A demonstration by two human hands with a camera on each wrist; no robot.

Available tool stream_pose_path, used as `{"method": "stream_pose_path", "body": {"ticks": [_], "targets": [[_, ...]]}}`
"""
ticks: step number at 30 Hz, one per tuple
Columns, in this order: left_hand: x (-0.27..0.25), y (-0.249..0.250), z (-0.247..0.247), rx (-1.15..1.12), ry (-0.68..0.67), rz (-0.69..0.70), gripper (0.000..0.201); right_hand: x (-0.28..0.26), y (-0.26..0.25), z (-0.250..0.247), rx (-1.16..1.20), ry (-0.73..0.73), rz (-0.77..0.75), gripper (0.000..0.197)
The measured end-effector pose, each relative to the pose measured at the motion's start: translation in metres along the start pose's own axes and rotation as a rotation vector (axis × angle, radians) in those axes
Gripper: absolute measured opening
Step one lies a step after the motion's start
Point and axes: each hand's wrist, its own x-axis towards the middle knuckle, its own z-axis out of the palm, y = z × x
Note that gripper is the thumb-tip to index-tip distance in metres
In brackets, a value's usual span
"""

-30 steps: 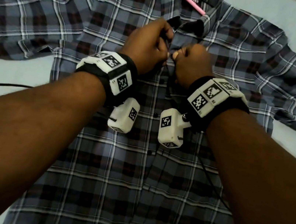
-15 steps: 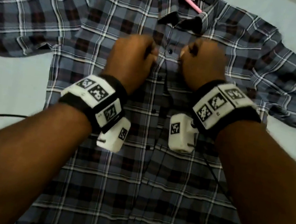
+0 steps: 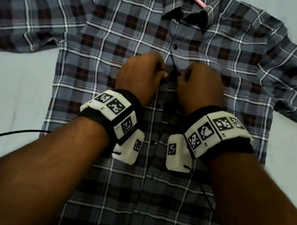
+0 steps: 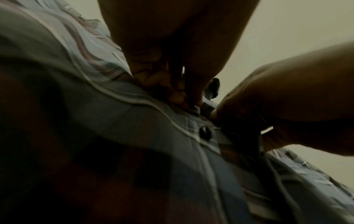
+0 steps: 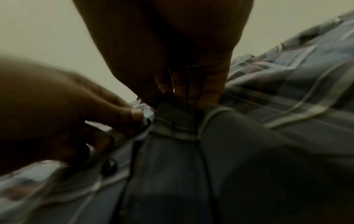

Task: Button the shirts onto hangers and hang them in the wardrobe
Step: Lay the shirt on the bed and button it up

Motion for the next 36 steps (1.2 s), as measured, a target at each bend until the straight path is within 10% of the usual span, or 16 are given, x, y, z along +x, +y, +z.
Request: {"method": "stream_pose_path", "body": {"ticks": [12,36], "targets": [[0.0,-0.009,-0.004,-0.402,-0.141,-0.13,0.02,-0.005,0.001,0.012,0.557,-0.09,0.162,0.041],[-0.001,-0.014,-0.003,-0.463,-0.187,-0.136,0.019,-0.007,0.001,0.016,0.611,-0.062,0.108,0.012]]}}
